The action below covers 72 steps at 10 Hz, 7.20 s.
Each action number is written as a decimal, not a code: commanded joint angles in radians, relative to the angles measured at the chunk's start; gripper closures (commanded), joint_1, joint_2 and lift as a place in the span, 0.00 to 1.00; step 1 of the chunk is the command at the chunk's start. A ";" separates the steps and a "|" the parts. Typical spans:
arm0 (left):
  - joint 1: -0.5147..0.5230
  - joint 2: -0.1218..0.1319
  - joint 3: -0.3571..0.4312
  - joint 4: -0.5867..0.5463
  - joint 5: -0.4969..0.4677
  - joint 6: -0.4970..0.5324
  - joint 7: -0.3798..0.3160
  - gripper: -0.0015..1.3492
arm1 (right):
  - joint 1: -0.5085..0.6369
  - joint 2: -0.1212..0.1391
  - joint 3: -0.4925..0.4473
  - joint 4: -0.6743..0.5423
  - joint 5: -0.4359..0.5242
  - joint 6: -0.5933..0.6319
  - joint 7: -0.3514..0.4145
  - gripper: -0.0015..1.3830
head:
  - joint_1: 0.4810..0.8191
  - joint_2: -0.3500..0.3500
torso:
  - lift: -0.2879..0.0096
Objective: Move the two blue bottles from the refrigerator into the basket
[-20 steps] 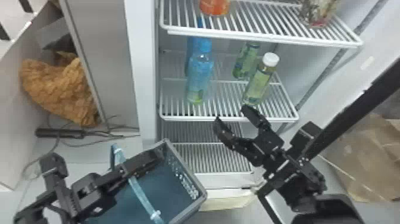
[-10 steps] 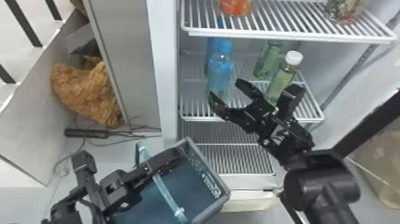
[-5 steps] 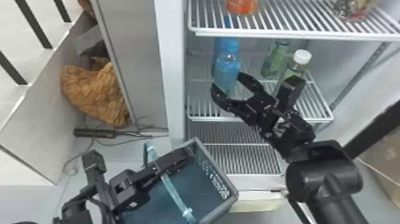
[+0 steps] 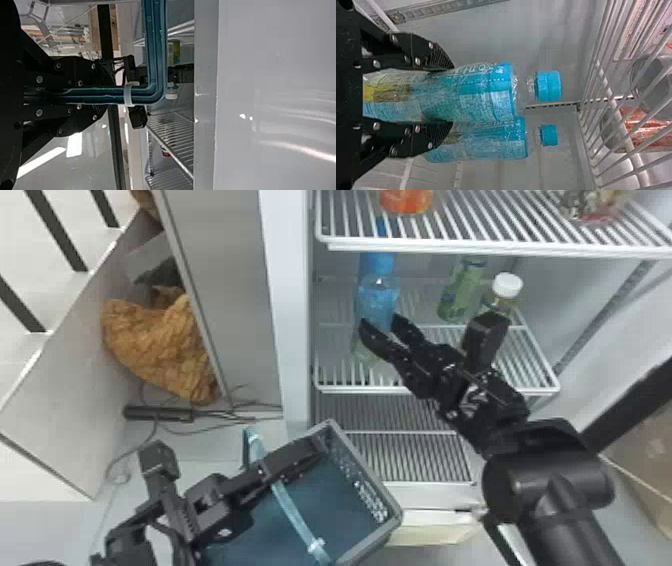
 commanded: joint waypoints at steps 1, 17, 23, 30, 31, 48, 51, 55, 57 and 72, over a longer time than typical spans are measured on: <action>0.000 0.001 -0.003 0.000 0.000 -0.001 0.000 0.89 | 0.017 0.000 -0.015 -0.025 0.013 -0.001 -0.004 0.93 | 0.63 0.40 | 0.23; 0.015 0.005 -0.003 0.000 0.018 -0.011 0.000 0.89 | 0.451 -0.034 -0.171 -0.575 -0.071 0.234 0.077 0.93 | 0.63 0.33 | 0.23; 0.015 0.005 -0.007 0.000 0.024 -0.016 0.002 0.89 | 0.527 -0.017 -0.225 -0.678 -0.135 0.458 0.208 0.93 | 0.63 0.34 | 0.23; 0.012 0.003 -0.009 0.000 0.024 -0.016 0.005 0.89 | 0.434 -0.043 -0.123 -0.557 -0.190 0.669 0.334 0.92 | 0.63 0.47 | 0.23; 0.012 0.003 -0.009 0.000 0.024 -0.016 0.005 0.89 | 0.422 -0.043 -0.109 -0.521 -0.190 0.674 0.334 0.69 | 0.63 0.48 | 0.23; 0.015 0.005 -0.013 0.000 0.030 -0.016 0.005 0.89 | 0.454 -0.023 -0.209 -0.584 -0.256 0.227 0.231 0.12 | 0.63 0.38 | 0.23; 0.015 0.005 -0.013 0.000 0.032 -0.016 0.005 0.89 | 0.427 -0.001 -0.256 -0.565 -0.194 0.168 0.156 0.11 | 0.63 0.33 | 0.23; 0.020 0.003 -0.015 0.000 0.036 -0.016 0.005 0.89 | 0.319 0.032 -0.252 -0.449 -0.143 0.082 0.077 0.11 | 0.63 0.24 | 0.23; 0.022 0.003 -0.015 0.002 0.036 -0.016 0.005 0.89 | 0.260 0.032 -0.209 -0.383 -0.123 0.067 0.041 0.11 | 0.63 0.24 | 0.23; 0.017 0.015 -0.025 0.002 0.038 -0.016 0.005 0.89 | -0.074 0.055 -0.021 -0.025 -0.011 0.006 -0.223 0.11 | 0.63 0.34 | 0.23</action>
